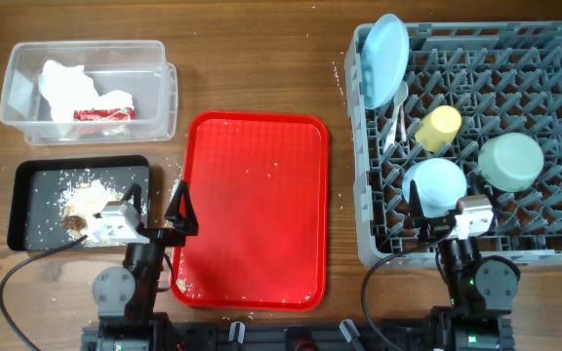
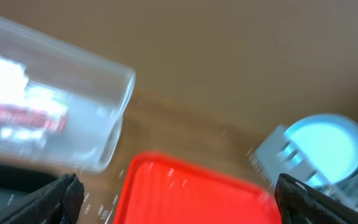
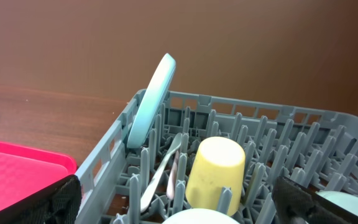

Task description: Sort waste into correct bins and load items into the dishwasher rack

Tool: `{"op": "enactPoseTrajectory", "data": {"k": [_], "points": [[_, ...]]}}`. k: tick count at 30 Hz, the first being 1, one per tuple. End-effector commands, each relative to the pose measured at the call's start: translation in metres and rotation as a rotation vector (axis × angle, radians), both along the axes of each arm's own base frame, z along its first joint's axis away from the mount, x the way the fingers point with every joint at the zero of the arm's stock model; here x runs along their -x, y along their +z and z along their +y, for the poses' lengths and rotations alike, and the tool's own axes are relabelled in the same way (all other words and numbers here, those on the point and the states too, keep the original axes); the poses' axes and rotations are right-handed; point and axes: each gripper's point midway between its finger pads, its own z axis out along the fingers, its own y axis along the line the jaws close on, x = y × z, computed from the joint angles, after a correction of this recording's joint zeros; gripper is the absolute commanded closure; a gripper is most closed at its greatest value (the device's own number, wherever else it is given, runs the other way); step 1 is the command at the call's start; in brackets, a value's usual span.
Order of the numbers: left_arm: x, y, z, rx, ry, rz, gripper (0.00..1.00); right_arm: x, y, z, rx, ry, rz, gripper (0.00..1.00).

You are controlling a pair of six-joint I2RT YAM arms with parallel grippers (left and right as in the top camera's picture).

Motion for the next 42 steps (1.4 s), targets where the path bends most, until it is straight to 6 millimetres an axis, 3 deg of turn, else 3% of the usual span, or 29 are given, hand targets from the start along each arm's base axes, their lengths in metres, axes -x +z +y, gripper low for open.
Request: {"op": "enactPoseTrajectory", "data": {"k": [1,9,14,42], "points": [[0.000,-0.006,0.006,-0.018,0.039,0.019,0.00,0.000,0.002,-0.002,0.011,-0.010,-0.010,0.00],[0.000,-0.006,0.004,-0.021,0.027,0.019,0.00,0.000,0.002,-0.002,0.010,-0.010,-0.010,0.00],[0.003,-0.003,-0.019,-0.246,-0.124,-0.034,0.00,0.000,0.002,-0.002,0.011,-0.010,-0.010,0.00],[0.003,-0.003,-0.019,-0.246,-0.123,-0.034,0.00,0.000,0.002,-0.002,0.011,-0.010,-0.010,0.00]]}}
